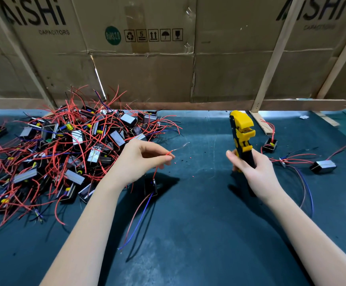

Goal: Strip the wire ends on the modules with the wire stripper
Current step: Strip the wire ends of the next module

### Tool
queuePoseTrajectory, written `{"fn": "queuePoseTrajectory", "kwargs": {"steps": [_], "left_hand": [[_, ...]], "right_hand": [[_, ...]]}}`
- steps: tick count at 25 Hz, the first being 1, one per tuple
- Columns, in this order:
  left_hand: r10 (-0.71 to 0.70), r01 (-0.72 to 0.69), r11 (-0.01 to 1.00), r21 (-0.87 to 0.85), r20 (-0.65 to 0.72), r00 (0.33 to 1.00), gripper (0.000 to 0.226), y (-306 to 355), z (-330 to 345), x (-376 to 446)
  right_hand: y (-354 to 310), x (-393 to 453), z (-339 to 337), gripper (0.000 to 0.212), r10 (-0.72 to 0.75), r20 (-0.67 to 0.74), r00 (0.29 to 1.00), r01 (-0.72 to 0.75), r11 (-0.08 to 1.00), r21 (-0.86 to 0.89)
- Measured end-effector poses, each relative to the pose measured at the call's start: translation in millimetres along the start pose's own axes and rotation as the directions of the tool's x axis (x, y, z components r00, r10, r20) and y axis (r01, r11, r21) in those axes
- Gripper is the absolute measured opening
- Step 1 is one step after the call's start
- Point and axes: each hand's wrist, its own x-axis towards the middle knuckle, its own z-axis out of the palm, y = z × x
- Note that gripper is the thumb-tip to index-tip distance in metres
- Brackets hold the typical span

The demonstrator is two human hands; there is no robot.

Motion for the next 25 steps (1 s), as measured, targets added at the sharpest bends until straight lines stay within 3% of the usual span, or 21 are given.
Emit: {"fn": "queuePoseTrajectory", "kwargs": {"steps": [3,8,11,12,14,16,18,20,22,23,25], "left_hand": [[-0.003,-0.004,0.993,-0.116,-0.061,0.998,0.015,2,6,1],[-0.078,0.100,0.927,-0.362,0.074,0.994,0.026,6,13,0],[-0.148,0.160,0.879,-0.449,0.062,0.987,0.032,5,12,3],[-0.155,0.153,0.905,-0.397,0.028,0.988,0.032,4,11,5],[-0.118,0.119,0.986,-0.120,0.020,0.993,0.043,-1,8,2],[-0.115,0.101,0.988,0.120,0.115,0.987,0.077,-10,6,-2],[-0.159,0.105,0.968,0.228,0.233,0.959,0.092,-13,4,-5],[-0.190,0.097,0.959,0.268,0.347,0.918,0.074,-14,0,-5],[-0.176,0.077,0.960,0.270,0.366,0.914,0.055,-10,4,-4],[-0.138,0.072,0.974,0.215,0.308,0.941,0.054,-7,13,-4],[-0.055,0.064,0.996,-0.065,0.133,0.990,0.072,3,40,-3]], "right_hand": [[0,0,1,0.042,-0.008,0.014,1.000,0.009,1.000,-0.018],[-2,-2,1,0.033,-0.012,0.028,1.000,0.013,0.998,-0.067],[-4,-2,1,0.032,-0.017,0.028,0.999,0.019,0.996,-0.083],[-4,-2,1,0.032,-0.017,0.024,1.000,0.019,0.996,-0.082],[-5,-3,0,0.032,-0.016,0.019,1.000,0.017,0.997,-0.080],[-5,-3,0,0.032,-0.014,0.016,1.000,0.015,0.997,-0.070],[-5,-3,-1,0.033,-0.014,0.011,1.000,0.015,0.998,-0.061],[-6,-2,-2,0.034,-0.019,0.004,1.000,0.019,0.998,-0.058],[-8,-1,-3,0.037,-0.026,-0.002,1.000,0.026,0.999,-0.044],[-9,0,-5,0.039,-0.031,-0.012,0.999,0.031,0.999,-0.035],[-12,3,-10,0.044,-0.056,-0.060,0.997,0.057,0.998,0.013]]}}
